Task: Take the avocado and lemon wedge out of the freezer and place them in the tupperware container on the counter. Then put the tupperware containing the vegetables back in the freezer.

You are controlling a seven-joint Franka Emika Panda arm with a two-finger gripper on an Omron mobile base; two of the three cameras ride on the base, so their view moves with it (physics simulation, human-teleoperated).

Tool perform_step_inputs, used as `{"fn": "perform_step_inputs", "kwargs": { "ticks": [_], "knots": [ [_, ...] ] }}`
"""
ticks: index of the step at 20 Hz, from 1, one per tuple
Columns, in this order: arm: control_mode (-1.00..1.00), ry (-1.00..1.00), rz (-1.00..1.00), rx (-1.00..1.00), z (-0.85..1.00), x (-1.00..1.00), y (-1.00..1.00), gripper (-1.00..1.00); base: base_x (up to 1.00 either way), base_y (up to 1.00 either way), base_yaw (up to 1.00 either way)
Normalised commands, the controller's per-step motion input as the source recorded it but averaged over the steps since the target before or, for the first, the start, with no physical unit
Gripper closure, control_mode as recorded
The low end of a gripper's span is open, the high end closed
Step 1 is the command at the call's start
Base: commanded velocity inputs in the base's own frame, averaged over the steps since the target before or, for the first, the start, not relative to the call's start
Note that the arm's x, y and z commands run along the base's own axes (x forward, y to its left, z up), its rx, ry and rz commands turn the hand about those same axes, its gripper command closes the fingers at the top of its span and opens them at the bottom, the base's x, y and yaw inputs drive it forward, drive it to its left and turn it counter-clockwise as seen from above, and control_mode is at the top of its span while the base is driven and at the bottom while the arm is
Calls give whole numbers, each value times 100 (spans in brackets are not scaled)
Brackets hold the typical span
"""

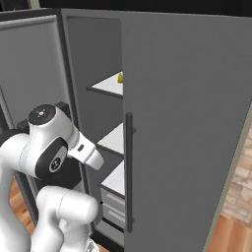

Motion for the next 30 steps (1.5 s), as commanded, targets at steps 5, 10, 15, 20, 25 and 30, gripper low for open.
{"fn": "perform_step_inputs", "kwargs": {
  "ticks": [5,10,15,20,25,30],
  "knots": [
    [100,0,0,0,0,0,0,-100,98,-8,-3],
    [100,0,0,0,0,0,0,-100,42,-56,-27],
    [100,0,0,0,0,0,0,-100,7,-43,-34],
    [100,0,0,0,0,0,0,-100,32,7,-15],
    [100,0,0,0,0,0,0,-100,34,55,-1],
    [100,0,0,0,0,0,0,-100,6,83,0]
  ]
}}
